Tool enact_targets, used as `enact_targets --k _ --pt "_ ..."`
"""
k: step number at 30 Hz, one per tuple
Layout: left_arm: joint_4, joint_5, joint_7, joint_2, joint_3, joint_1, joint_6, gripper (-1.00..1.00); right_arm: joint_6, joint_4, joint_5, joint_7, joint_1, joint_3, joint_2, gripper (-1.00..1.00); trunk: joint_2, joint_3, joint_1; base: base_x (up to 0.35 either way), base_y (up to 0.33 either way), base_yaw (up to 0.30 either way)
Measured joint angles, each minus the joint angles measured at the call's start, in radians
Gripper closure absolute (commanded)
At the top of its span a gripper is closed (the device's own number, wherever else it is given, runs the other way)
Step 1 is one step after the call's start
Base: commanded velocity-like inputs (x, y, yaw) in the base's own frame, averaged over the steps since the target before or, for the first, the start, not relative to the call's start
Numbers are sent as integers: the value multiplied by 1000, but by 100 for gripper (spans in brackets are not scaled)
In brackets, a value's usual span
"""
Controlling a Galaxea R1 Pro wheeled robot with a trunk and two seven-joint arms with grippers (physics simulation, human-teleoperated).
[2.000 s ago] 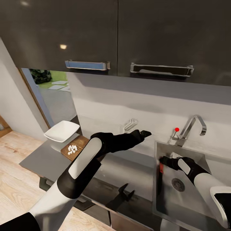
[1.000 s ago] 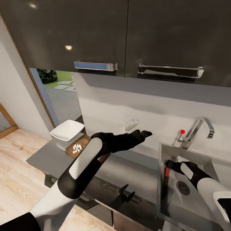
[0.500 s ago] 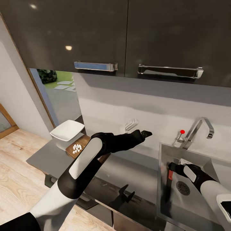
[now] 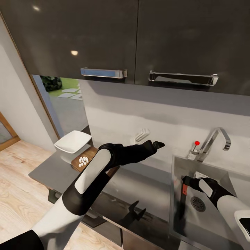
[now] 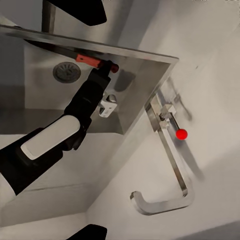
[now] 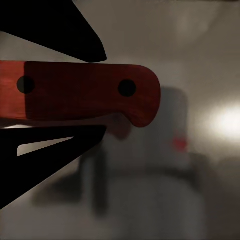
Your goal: In the kitchen, take the Vidalia onion out of the sink, dice it on the chopping board with the paring knife, put the diced onion into the bowl on the countertop, then place both the paring knife and the chopping board into the sink.
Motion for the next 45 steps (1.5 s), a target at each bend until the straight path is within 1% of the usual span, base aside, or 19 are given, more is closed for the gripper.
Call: enact_targets --k 28,29,42,45 --pt "0 0 0 -1 0 0 0 -100 1 1 -1 1 -1 -3 2 100 0 -42 0 0 0 0" --pt "0 0 0 -1 0 0 0 -100 1 1 -1 2 -1 -4 2 -100 0 -43 0 0 0 0" --pt "0 0 0 -1 0 0 0 -100 2 -9 -1 11 0 -3 0 -100 0 -44 0 0 0 0" --pt "0 1 -1 0 0 0 0 -100 6 -14 -2 12 -1 -5 -5 -100 0 -44 0 -9 0 0"
